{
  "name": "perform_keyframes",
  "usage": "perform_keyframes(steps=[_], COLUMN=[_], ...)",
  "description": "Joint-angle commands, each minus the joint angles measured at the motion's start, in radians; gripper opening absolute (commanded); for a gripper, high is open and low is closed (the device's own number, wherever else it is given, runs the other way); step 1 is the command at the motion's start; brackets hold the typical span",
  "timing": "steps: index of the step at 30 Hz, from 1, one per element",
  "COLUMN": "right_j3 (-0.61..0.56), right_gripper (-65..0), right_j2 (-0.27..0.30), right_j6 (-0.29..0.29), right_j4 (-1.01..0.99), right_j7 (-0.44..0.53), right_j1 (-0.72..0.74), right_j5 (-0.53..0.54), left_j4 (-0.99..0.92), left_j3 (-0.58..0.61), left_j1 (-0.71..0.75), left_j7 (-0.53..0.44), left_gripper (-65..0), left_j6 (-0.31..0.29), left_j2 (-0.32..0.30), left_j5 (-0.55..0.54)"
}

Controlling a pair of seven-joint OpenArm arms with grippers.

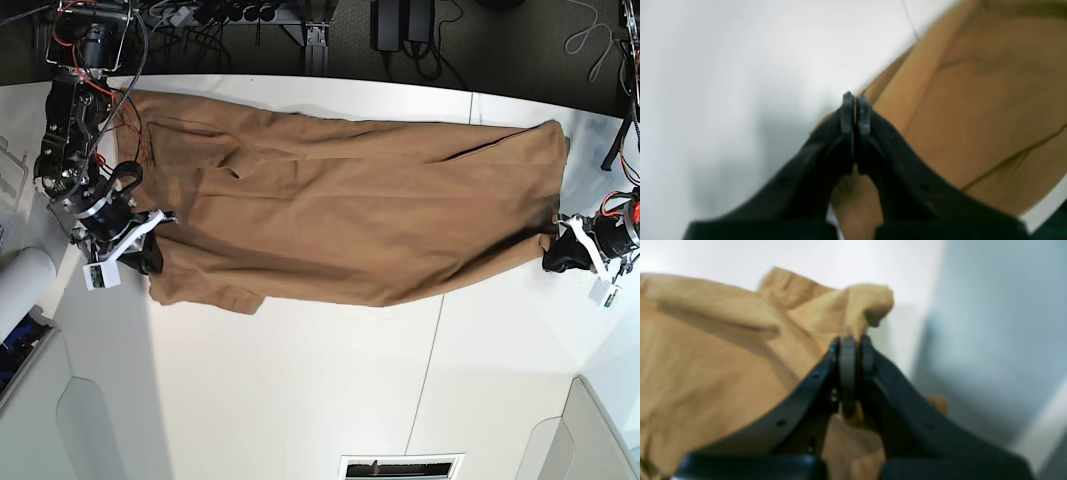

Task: Layout the t-shirt on the table in an organized manner, then fold the t-shirt properly
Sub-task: 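Pull the grasped shirt edge with both grippers to straighten the strip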

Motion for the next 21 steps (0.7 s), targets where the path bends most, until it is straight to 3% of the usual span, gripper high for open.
perform_keyframes(steps=[1, 10, 17, 19, 21], right_j3=[0.018, 0.05, 0.05, 0.05, 0.051], right_gripper=[-65.0, -65.0, -64.5, -45.1, -33.1], right_j2=[0.014, 0.029, 0.028, 0.028, 0.028], right_j6=[0.004, 0.004, 0.003, -0.001, -0.005], right_j4=[0.038, 0.078, 0.078, 0.078, 0.078], right_j7=[0.023, 0.009, -0.154, -0.174, -0.179], right_j1=[-0.003, -0.065, -0.067, -0.068, -0.068], right_j5=[0.012, 0.032, 0.126, 0.139, 0.152], left_j4=[0.019, 0.021, 0.021, 0.021, 0.021], left_j3=[-0.019, -0.07, -0.07, -0.07, -0.07], left_j1=[0.002, 0.079, 0.079, 0.079, 0.078], left_j7=[-0.011, -0.01, -0.002, 0.012, 0.021], left_gripper=[-65.0, -65.0, -65.0, -65.0, -58.5], left_j6=[-0.002, -0.002, -0.002, -0.002, -0.002], left_j2=[-0.032, -0.029, -0.027, -0.027, -0.028], left_j5=[-0.01, -0.007, -0.007, -0.011, -0.029])
